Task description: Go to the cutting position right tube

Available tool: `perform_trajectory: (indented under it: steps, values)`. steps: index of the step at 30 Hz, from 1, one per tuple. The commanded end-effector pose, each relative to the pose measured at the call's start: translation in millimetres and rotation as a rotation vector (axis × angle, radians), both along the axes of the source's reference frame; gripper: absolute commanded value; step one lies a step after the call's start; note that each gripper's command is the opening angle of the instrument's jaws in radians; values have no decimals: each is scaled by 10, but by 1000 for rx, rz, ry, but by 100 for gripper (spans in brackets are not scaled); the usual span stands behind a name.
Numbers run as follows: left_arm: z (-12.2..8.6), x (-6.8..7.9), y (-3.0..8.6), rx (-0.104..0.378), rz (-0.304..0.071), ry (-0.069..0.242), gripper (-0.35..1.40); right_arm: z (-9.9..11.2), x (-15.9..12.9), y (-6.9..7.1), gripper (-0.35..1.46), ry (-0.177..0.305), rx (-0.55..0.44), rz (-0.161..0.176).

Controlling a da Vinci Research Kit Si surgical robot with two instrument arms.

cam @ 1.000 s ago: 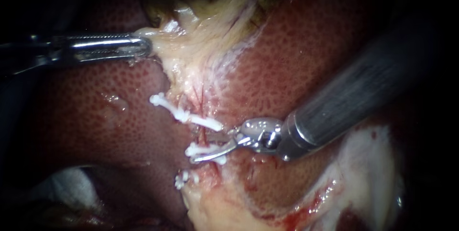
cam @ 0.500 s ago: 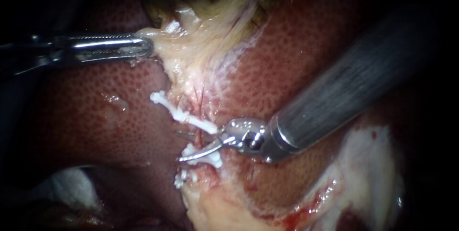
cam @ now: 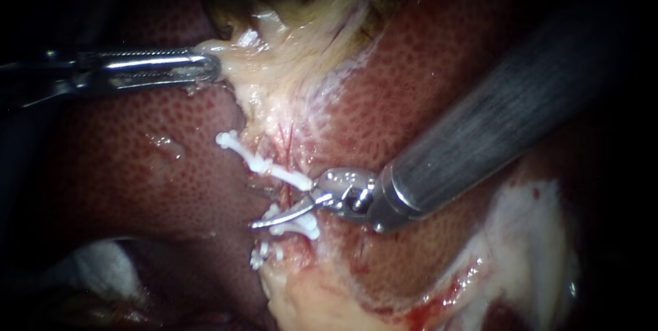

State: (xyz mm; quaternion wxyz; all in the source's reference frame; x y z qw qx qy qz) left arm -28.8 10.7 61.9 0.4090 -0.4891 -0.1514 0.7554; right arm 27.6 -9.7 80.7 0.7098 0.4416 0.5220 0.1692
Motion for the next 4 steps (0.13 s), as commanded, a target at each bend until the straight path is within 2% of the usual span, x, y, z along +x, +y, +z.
perform_trajectory:
  steps: [1, 4]
  values:
    - [0, 0, 0, 0, 0, 0, -35, 0, 0, 0, 118, 1, 0, -1]
    - [0, 0, 0, 0, 0, 0, -35, 0, -1, 0, 118, 1, 0, -1]
